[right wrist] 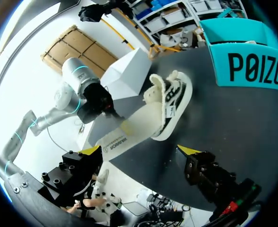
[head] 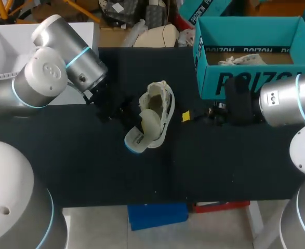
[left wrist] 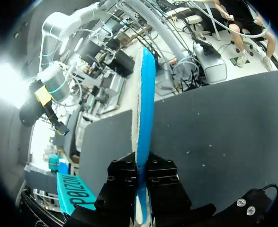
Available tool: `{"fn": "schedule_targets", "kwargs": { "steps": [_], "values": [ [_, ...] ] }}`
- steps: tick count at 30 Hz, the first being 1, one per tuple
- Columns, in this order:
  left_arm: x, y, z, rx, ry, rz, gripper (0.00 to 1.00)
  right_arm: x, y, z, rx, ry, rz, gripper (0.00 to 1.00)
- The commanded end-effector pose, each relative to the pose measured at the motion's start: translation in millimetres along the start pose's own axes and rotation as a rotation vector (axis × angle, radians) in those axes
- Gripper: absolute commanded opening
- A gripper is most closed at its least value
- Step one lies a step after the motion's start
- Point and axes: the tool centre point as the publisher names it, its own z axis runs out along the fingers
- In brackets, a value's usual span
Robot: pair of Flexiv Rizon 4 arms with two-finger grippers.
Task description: Take the shoe out of the shoebox, open the shoe tongue, remove and reinsert the insole, then place the shoe into the shoebox
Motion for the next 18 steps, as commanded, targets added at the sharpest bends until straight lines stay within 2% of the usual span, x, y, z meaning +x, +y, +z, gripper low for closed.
{"fn": "schedule_targets", "kwargs": {
  "steps": [1, 7, 18],
  "values": [
    [0.1, 22, 9, 0.014, -0.011, -0.007, 0.00, 0.9, 0.0, 0, 0.001, -0.003, 0.001, 1.00],
    [-0.8, 52, 10, 0.017, -0.046, -0.013, 0.00, 0.9, 0.0, 0, 0.001, -0.003, 0.001, 1.00],
    [-6.8, 93, 16, -0.050, -0.111, -0.023, 0.00, 0.9, 0.0, 0, 0.001, -0.003, 0.001, 1.00]
  ]
}}
